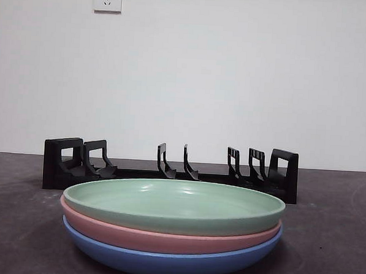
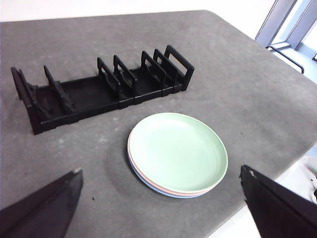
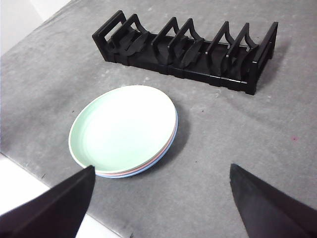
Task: Place the plate
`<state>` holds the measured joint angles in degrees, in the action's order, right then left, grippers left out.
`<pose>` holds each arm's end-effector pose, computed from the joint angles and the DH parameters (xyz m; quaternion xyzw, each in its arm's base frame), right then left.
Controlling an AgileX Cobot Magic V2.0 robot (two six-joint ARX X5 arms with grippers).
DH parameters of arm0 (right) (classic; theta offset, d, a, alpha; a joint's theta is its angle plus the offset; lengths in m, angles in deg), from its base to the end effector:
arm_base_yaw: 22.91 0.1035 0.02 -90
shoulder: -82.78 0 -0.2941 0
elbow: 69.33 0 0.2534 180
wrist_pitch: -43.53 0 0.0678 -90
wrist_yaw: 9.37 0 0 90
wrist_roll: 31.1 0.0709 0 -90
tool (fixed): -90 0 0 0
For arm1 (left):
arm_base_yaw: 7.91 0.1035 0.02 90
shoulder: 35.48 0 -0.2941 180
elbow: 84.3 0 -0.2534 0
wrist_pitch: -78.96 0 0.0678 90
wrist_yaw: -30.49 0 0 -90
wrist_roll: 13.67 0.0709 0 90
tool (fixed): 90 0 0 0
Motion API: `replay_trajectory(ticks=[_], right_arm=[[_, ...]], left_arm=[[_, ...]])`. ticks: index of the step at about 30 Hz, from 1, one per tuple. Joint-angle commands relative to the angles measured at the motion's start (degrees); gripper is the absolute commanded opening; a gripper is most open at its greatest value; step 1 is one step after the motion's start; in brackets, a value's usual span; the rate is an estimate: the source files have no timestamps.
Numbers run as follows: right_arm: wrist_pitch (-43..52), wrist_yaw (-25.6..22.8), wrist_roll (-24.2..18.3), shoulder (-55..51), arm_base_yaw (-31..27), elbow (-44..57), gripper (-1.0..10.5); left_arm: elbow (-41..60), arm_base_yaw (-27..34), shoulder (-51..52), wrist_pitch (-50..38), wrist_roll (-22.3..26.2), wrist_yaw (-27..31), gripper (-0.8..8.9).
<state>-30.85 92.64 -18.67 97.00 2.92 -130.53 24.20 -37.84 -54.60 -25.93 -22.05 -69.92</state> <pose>0.0202 0.0262 0.2979 0.0712 0.2678 0.2877 0.9167 0.0141 -0.0229 0.3474 -0.0339 0.2184 -0.3230 0.9202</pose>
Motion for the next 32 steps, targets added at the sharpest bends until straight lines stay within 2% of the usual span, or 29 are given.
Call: replay_trajectory(ticks=[1, 2, 4, 5, 6, 26, 32], right_arm=[[0.46, -0.02, 0.17, 0.13, 0.28, -0.48, 4.3], [0.5, 0.0, 0.2, 0.13, 0.28, -0.48, 3.8], [0.57, -0.07, 0.13, 0.13, 0.28, -0.48, 0.7], [0.66, -0.28, -0.31, 0.13, 0.28, -0.48, -0.1], [0.83, -0.44, -1.01, 0.13, 0.28, -0.48, 0.2], [1.09, -0.07, -1.31, 0.13, 0.28, -0.5, 0.2], [1.09, -0.09, -1.31, 0.13, 0.28, -0.5, 0.2]], left_arm=[[-0.5, -0.42, -0.37, -0.33, -0.28, 0.09, 3.93], [-0.5, -0.42, -0.37, -0.26, -0.28, 0.09, 2.93], [-0.5, -0.42, -0.37, 0.2, -0.26, 0.09, -0.19], [-0.5, -0.39, -0.37, 0.39, -0.28, 0.09, 0.26], [-0.5, -0.42, -0.37, 0.57, -0.28, 0.11, 0.07], [-0.07, -0.35, -0.33, 0.24, -0.26, 0.15, 0.07], [1.01, 7.89, -0.28, 0.28, -0.24, -0.11, 0.07]])
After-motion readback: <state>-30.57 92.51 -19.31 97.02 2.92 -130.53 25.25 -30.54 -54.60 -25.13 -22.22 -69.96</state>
